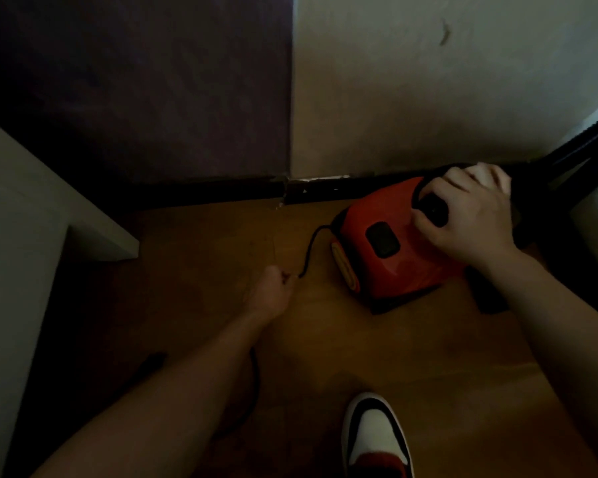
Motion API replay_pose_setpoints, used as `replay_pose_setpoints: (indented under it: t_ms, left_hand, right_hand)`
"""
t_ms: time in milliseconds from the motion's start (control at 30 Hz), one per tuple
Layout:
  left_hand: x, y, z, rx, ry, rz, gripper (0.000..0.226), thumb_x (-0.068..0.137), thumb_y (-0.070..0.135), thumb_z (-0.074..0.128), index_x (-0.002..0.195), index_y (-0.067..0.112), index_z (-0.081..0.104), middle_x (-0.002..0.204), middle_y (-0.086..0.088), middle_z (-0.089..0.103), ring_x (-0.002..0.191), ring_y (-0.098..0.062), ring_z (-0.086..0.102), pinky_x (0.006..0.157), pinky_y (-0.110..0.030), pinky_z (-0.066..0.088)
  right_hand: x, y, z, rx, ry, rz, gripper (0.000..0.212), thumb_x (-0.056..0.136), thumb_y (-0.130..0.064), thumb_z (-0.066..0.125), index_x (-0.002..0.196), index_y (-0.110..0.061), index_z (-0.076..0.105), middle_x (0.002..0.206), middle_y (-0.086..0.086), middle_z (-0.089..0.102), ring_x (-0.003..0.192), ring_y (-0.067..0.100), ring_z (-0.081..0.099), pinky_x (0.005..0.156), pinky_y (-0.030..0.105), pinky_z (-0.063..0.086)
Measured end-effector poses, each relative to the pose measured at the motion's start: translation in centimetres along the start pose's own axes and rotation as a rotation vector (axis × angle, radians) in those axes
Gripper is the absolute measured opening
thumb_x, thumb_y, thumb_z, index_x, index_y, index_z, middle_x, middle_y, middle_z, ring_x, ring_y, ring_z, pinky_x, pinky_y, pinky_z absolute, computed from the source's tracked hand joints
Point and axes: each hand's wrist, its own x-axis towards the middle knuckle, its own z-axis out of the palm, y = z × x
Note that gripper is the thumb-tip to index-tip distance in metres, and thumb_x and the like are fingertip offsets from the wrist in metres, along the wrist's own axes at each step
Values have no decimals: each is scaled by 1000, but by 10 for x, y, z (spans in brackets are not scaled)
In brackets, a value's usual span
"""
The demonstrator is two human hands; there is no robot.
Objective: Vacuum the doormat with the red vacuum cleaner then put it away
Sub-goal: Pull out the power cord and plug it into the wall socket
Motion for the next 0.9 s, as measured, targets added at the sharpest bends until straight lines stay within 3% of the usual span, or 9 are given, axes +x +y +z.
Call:
replay_pose_setpoints:
  t_ms: [133,233,300,433,500,633,733,833,900]
  left_hand:
    - [5,3,-37,-203,154,-27,19,103,23,50,106,13,66,95,-3,68,94,-24,65,75,-30,46]
    - [-7,14,-69,-323,172,36,16,105,22,46,102,15,61,86,4,59,77,-9,56,63,-23,41]
    - [-19,25,-94,-381,142,166,15,104,20,47,95,20,59,84,5,59,70,1,53,64,-22,40]
    - [-51,51,-134,-353,-280,552,14,101,6,49,99,16,60,78,7,59,73,4,56,74,-15,45]
    - [-62,56,-135,-235,-519,580,12,100,6,50,106,9,60,83,5,61,78,-2,59,75,-16,48]
    - [-66,47,-103,-140,-760,315,22,100,6,51,121,-1,51,92,-1,65,80,-16,62,75,-22,51]
    - [-63,45,-68,-241,-861,67,56,98,11,58,146,10,29,110,-12,70,72,-21,66,83,-32,55]
    - [-61,55,-36,-393,-944,-116,86,93,38,63,154,29,4,127,-12,67,92,-31,72,97,-49,52]
    - [-58,66,-19,-528,-919,-174,78,84,61,61,145,37,21,128,-6,65,109,-32,68,102,-60,45]
  right_hand:
    - [0,0,4,7,29,5,34,86,-49,58,92,-17,68,92,7,60,102,36,54,104,50,33]
    - [-1,0,4,8,38,2,34,85,-49,59,91,-16,68,92,7,60,102,37,54,104,50,33]
    - [0,0,4,14,46,7,35,86,-49,57,91,-16,68,92,7,61,102,37,54,104,50,32]
    - [0,-2,3,26,46,21,34,84,-48,57,91,-16,68,92,7,61,102,36,54,105,49,31]
    - [1,-3,3,25,47,23,32,85,-47,59,90,-16,68,92,7,61,103,36,54,105,49,31]
    - [0,-3,1,23,48,28,31,85,-47,61,90,-17,68,91,6,61,101,35,53,104,48,32]
    - [-1,-4,0,22,45,29,31,85,-47,61,91,-18,68,91,6,60,101,36,54,105,49,31]
    - [-1,-3,0,17,42,26,30,86,-47,63,91,-18,69,91,6,60,100,35,54,105,47,31]
    - [-1,-2,1,9,48,18,30,86,-47,64,91,-18,69,90,5,60,100,35,54,105,47,31]
